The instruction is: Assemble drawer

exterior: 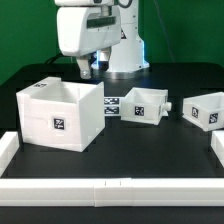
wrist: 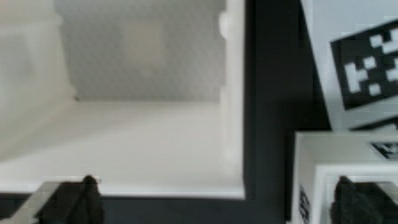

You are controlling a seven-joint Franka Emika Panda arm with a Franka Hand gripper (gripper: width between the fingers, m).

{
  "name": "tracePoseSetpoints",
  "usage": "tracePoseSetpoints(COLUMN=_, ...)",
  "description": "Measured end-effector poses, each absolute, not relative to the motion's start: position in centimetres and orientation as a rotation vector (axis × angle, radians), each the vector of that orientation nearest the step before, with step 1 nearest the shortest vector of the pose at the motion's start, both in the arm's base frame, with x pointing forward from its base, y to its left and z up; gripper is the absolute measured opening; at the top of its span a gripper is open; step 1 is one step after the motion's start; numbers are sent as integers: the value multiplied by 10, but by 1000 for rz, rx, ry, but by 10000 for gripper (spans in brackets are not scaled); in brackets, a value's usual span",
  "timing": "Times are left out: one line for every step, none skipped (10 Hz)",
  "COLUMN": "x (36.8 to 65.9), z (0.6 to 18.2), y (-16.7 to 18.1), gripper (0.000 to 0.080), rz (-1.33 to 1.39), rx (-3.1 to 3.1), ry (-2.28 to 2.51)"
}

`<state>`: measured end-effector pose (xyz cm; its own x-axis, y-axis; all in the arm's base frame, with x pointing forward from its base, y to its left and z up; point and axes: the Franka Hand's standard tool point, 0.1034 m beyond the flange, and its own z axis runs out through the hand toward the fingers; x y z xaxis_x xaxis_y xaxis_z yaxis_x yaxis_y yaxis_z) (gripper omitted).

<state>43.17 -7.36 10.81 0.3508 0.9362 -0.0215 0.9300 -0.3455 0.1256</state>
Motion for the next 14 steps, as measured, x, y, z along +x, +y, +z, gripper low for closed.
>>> tracePoseSetpoints(x=431, z=106, y=-77, gripper=649, rz=100, rx=2447, ry=1689)
tracePoseSetpoints(x=428, z=101, y=-78, gripper=649, rz=128, rx=2434, ry=1657)
tracePoseSetpoints(x=421, z=96, y=-89, gripper=649, rz=115, rx=2434, ry=1670)
tracePoseSetpoints(x=423, z=97, y=-87, gripper=649, rz=112, rx=2434, ry=1670)
tracePoseSetpoints(x=424, z=97, y=-86, gripper=649, rz=113, rx=2432, ry=1674)
tracePoseSetpoints(x=423, z=97, y=-86, gripper=649, rz=112, rx=2432, ry=1674)
tracePoseSetpoints(x=423, z=97, y=-86, gripper=649, rz=111, rx=2432, ry=1675)
tracePoseSetpoints(x=422, z=95, y=-86, gripper=649, rz=103, rx=2437, ry=1674)
tracePoseSetpoints(x=418, z=86, y=-87, gripper=649, rz=38, rx=2464, ry=1670)
tracePoseSetpoints(x=419, z=80, y=-85, gripper=649, rz=8, rx=2475, ry=1673)
tracePoseSetpoints(x=418, z=74, y=-85, gripper=649, rz=-25, rx=2483, ry=1679)
tracePoseSetpoints(x=417, z=70, y=-83, gripper=649, rz=-41, rx=2489, ry=1684)
tracePoseSetpoints(x=415, z=65, y=-79, gripper=649, rz=-39, rx=2490, ry=1694)
tracePoseSetpoints(x=412, z=59, y=-76, gripper=649, rz=-26, rx=2490, ry=1706)
